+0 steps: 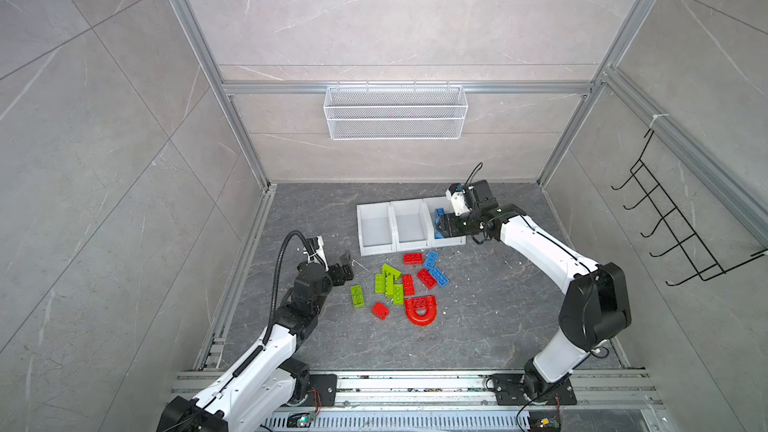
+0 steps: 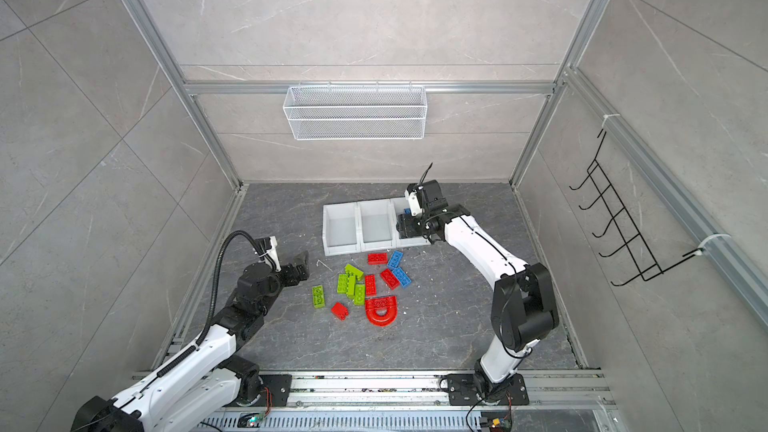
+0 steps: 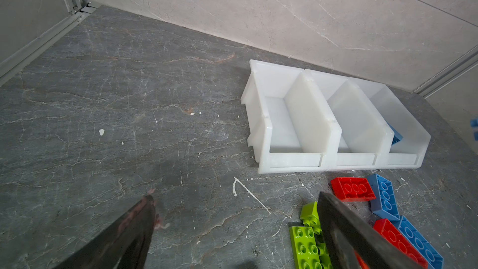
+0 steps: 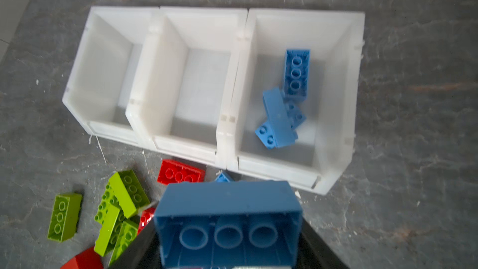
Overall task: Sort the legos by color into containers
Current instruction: 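Carry the blue brick into the bin compartment nearest the right arm and release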
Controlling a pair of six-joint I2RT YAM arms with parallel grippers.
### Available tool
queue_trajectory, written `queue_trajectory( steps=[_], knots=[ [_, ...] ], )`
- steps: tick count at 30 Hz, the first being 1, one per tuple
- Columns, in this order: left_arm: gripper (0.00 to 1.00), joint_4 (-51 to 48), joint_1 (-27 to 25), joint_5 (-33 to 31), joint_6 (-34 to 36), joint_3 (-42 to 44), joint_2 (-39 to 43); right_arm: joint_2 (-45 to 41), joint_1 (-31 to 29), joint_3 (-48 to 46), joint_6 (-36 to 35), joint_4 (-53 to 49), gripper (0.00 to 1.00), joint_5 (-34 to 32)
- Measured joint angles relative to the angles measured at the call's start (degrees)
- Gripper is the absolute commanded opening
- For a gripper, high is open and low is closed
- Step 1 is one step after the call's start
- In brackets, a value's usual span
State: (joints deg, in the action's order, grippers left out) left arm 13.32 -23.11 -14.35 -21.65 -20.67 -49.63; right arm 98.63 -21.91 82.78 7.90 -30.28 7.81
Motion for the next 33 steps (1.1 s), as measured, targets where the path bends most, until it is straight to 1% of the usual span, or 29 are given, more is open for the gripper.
queue_trajectory(
  steps=[5,8,12,19,23,25,28,33],
  knots=[
    [0.99,0.0,0.0,0.0,-0.2,0.0,-0.2,7.5,1.2,6.2,-0.7,2.0,0.51,0.8],
    [0.99,0.0,0.0,0.1,-0.5,0.0,-0.2,13.7,2.5,10.2,-1.2,1.9,0.5,0.8],
    [0.99,0.0,0.0,0.5,-0.5,0.0,-0.2,19.6,3.8,13.7,-1.3,1.9,0.51,0.6],
    [1.0,0.0,0.0,1.0,-0.5,0.0,0.0,24.8,4.7,19.3,-1.0,1.6,0.57,0.9],
    [0.99,0.0,0.0,1.0,-0.5,0.0,0.0,26.1,4.7,21.1,-0.6,1.8,0.59,0.8],
    [0.99,0.0,0.0,1.0,-0.5,0.0,0.0,26.3,4.7,21.1,-0.2,1.7,0.62,0.7],
    [0.99,0.0,0.0,1.0,-0.5,0.0,0.2,26.5,4.7,21.1,0.0,1.6,0.71,0.6],
    [0.99,0.0,0.0,1.1,-0.5,0.0,0.7,26.5,4.7,22.0,0.4,0.7,0.83,0.6]
  ],
)
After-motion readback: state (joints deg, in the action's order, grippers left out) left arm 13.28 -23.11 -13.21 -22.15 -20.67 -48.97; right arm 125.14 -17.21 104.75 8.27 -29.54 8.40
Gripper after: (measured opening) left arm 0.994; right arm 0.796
